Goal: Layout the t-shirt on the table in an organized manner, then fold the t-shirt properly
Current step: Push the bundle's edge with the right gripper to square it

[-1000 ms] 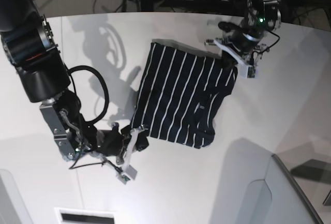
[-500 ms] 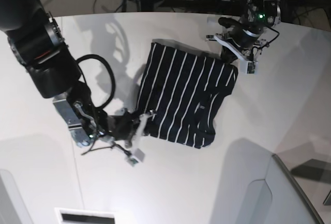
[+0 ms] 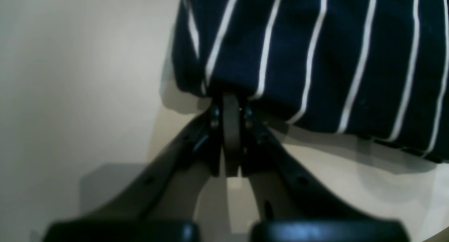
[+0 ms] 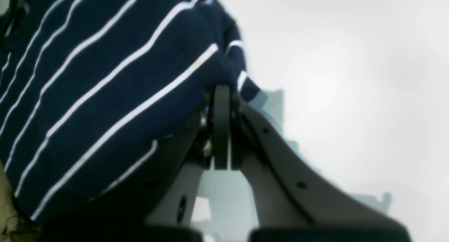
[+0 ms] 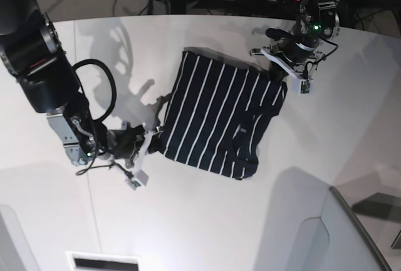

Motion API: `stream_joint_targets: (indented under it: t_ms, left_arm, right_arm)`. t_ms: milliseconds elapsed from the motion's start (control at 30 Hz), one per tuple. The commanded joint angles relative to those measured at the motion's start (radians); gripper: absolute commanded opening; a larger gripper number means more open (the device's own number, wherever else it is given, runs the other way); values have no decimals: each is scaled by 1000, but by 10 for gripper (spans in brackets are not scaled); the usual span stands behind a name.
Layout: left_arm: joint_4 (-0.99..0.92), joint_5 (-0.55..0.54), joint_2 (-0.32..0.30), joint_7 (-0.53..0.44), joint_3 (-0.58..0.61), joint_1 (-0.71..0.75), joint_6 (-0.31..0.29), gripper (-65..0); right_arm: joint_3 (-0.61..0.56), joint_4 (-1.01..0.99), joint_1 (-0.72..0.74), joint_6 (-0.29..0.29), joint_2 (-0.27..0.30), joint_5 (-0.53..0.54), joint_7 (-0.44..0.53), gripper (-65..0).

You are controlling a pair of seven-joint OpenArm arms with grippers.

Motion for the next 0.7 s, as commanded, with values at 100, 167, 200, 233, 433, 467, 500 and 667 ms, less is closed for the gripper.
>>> stream_joint_targets:
  t_ms: [100, 167, 200, 233, 433, 467, 500, 667]
  left_arm:
    - [70, -11, -12, -22, -5, 12, -3, -650]
    - [96, -11, -19, -19, -12, 18, -1, -650]
    - [99, -11, -19, -19, -29, 21, -1, -650]
    - [99, -11, -14, -19, -46, 21, -1, -650]
    - [93, -11, -19, -18, -98, 24, -1, -650]
    - [93, -11, -19, -18, -104, 25, -1, -650]
    - [93, -11, -19, -18, -109, 25, -1, -650]
    - [93, -11, -17, -18, -107, 36, -1, -650]
  right_arm:
    - [4, 42, 34, 9, 8, 18, 12, -650]
    - [4, 91, 34, 9, 8, 18, -1, -650]
    - [4, 117, 34, 9, 8, 18, -21, -650]
    - [6, 140, 32, 9, 7, 18, -45, -650]
    - [4, 178, 31, -40, -56, 18, -82, -650]
    - [4, 171, 31, -40, -64, 18, -80, -650]
    - [3, 165, 31, -40, -65, 18, -80, -650]
    - [3, 62, 32, -40, -84, 17, -7, -650]
